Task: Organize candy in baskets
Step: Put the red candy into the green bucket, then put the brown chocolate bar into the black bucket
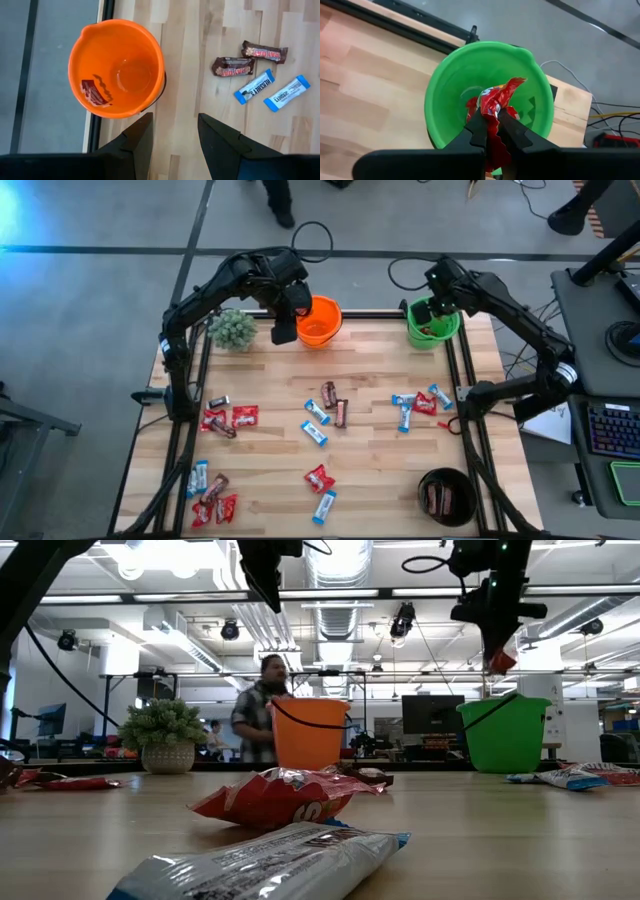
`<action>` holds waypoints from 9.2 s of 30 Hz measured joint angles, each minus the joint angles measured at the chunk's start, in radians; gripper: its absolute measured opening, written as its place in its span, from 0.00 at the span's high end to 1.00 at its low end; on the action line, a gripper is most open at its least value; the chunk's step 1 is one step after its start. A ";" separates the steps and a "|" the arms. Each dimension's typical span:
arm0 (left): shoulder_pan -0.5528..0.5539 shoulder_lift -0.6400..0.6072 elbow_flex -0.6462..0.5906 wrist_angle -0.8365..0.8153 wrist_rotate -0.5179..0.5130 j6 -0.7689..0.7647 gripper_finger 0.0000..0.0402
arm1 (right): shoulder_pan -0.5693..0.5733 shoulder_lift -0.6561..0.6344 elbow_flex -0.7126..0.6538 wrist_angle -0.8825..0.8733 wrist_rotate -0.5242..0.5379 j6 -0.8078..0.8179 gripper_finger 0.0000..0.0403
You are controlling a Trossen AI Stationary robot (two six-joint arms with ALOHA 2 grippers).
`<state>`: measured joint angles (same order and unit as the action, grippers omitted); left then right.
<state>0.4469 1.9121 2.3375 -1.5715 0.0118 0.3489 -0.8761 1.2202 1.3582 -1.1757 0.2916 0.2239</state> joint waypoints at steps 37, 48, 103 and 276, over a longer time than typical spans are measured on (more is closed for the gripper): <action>0.000 -0.016 0.000 0.000 -0.001 0.008 0.66 | 0.000 0.052 0.004 -0.027 0.002 0.046 0.67; 0.000 -0.050 -0.003 0.000 -0.001 -0.036 0.66 | 0.002 0.051 0.004 -0.023 -0.224 0.045 0.67; -0.412 -0.783 -1.222 0.000 0.106 -0.527 0.66 | 0.140 -0.023 0.006 0.217 -0.897 0.176 0.65; -0.540 -0.335 -1.468 0.327 0.321 -0.382 0.99 | 0.414 -0.238 0.005 0.470 -0.721 0.590 0.65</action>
<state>-0.0933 1.5775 0.8692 -1.2448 0.3325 -0.0329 -0.4625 0.9821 1.3634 -0.7059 -0.4297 0.8139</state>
